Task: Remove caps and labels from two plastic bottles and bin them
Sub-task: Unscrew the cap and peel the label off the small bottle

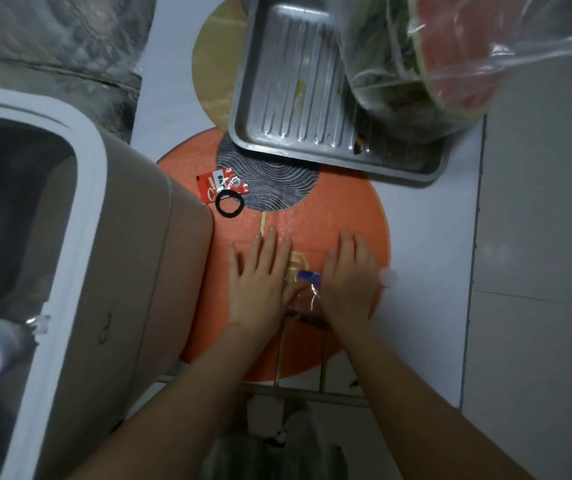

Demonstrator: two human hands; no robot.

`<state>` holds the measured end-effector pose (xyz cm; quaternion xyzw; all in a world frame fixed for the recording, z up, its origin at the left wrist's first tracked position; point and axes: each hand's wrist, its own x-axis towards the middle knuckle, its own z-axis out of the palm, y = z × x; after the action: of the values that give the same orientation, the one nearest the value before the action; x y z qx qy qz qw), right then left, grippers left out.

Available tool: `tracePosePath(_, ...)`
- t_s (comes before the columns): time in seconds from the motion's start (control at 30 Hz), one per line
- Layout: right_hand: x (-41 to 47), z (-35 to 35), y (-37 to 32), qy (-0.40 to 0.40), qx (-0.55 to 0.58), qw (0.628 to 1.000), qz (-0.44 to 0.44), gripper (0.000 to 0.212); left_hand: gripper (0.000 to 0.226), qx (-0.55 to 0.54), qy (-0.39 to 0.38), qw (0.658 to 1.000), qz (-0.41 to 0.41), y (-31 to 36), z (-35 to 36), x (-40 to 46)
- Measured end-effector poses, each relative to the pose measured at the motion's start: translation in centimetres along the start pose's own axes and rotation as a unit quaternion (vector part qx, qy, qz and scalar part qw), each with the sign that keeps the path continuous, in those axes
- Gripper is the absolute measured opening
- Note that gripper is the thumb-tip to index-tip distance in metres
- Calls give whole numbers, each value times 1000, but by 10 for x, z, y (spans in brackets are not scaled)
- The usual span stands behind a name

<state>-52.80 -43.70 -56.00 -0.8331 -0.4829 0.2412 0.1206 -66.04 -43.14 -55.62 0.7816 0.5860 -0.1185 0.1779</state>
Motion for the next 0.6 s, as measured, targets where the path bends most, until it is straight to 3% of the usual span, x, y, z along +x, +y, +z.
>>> tracePosePath(0.1,-12,-10,4,-35,36,997,-58,45,79,6,20,1000,-8,1,1,1)
tracePosePath(0.2,-28,-13,15,-83,-4,991,-101,48,79,-9,35,999,-19,4,-2,3)
tracePosePath(0.33,-43,-5,27,-72,7,995,-71,37,81,-51,53,996,-41,5,-3,-3)
tracePosePath(0.4,-45,-2,28,-59,39,997,-30,29,83,-133,88,984,-85,5,-2,-15)
tracePosePath(0.5,-46,2,28,-60,116,991,40,14,87,-333,128,911,-205,8,4,-40)
tracePosePath(0.6,-49,2,27,-53,191,975,98,18,80,-559,89,768,-299,16,14,-52)
